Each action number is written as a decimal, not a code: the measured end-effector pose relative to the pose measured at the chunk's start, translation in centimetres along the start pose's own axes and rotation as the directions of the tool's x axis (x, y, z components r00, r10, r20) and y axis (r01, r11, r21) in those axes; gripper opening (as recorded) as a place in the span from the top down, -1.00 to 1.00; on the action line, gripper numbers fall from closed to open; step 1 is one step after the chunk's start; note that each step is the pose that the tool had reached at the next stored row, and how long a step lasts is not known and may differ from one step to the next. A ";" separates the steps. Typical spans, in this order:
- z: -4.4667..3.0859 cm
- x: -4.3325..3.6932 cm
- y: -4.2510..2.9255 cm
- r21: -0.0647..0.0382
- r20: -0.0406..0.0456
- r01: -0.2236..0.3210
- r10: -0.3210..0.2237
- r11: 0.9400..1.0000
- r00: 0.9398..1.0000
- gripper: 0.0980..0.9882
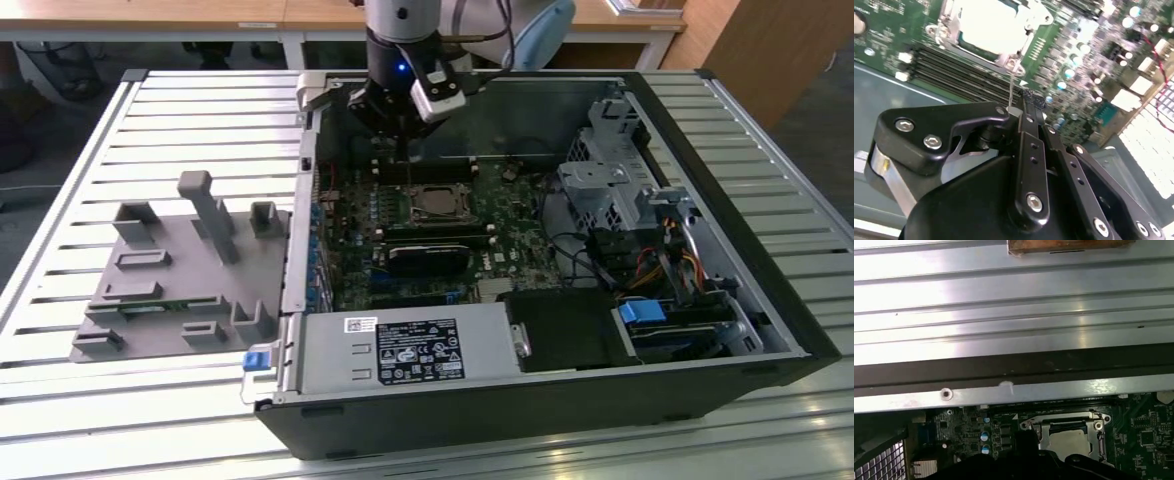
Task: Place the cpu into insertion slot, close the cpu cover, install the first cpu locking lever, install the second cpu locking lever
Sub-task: 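Install the first cpu locking lever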
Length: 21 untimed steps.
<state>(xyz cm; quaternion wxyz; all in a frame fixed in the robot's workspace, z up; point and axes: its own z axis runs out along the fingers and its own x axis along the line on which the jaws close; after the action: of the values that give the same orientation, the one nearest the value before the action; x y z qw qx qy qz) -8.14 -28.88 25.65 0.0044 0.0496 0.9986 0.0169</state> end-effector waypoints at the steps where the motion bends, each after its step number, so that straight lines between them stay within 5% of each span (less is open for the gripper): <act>1: 0.01 -0.34 0.03 0.000 0.000 0.000 0.000 1.000 1.000 0.98; 8: 0.14 -2.72 0.27 0.000 0.000 0.004 -0.004 1.000 1.000 0.98; 12: 0.18 -2.78 0.27 -0.002 -0.001 0.004 -0.004 1.000 1.000 0.98; 16: 0.34 -2.78 0.27 -0.019 -0.001 0.025 -0.025 1.000 1.000 0.98; 21: 0.87 -2.81 0.25 -0.019 0.003 0.031 -0.031 0.999 1.000 0.98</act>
<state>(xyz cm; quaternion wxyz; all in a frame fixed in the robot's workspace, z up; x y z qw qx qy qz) -5.31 -28.88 24.81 0.0065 0.0342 0.9990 0.0265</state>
